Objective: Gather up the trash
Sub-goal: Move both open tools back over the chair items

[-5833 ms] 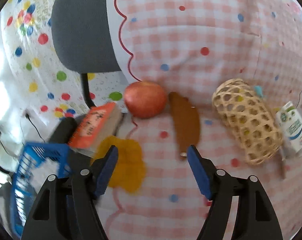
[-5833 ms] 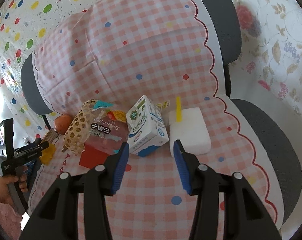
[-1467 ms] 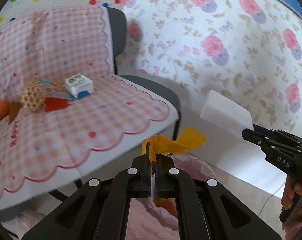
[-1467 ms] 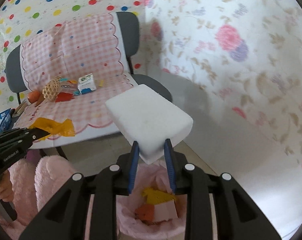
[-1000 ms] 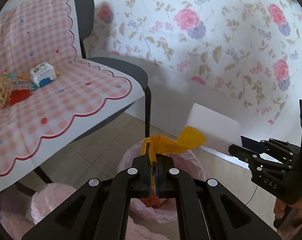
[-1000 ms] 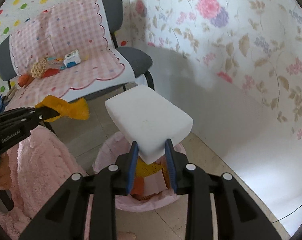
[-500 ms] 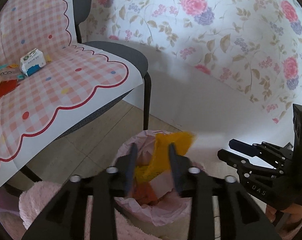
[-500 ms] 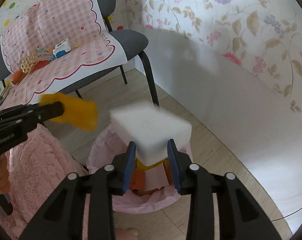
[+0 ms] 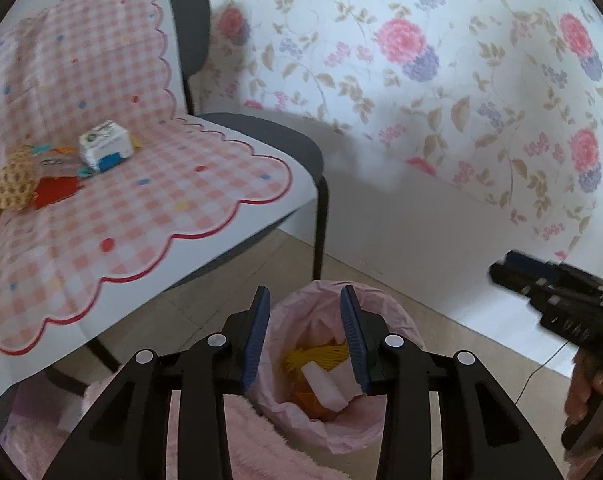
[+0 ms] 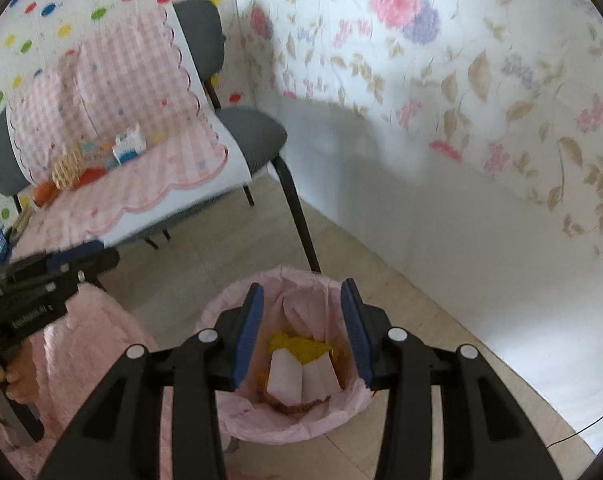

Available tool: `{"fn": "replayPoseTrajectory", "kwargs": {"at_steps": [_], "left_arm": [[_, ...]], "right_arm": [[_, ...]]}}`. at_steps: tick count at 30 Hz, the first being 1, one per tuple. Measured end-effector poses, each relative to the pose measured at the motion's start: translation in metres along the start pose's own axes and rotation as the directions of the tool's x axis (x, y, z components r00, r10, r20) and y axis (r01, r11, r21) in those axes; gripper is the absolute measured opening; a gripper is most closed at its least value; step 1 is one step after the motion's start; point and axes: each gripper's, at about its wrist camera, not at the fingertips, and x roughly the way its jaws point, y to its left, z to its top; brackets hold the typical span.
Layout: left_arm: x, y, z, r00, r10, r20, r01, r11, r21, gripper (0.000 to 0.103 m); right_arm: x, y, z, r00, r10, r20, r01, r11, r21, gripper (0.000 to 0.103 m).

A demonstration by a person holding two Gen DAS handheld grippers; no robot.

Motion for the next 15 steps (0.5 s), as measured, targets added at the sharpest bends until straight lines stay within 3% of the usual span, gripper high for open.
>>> {"fn": "replayPoseTrajectory", "kwargs": {"at_steps": [8, 15], "left_arm": [[-0.044, 0.042, 0.005, 0.995, 0.081, 0.066, -0.074, 0.993, -0.092, 0.038], [-0.078, 0.093, 0.010, 0.972, 0.217, 0.093, -0.199, 0.965, -0.174, 0.043]], "right_arm": [[-0.026, 0.020, 0.030, 0.990, 0.103, 0.099, -0.102, 0.995, -0.011, 0.040], [-0.014, 0.068, 0.061, 0.976, 0.194, 0.103, -0.185, 0.979, -0.086, 0.040]]}}
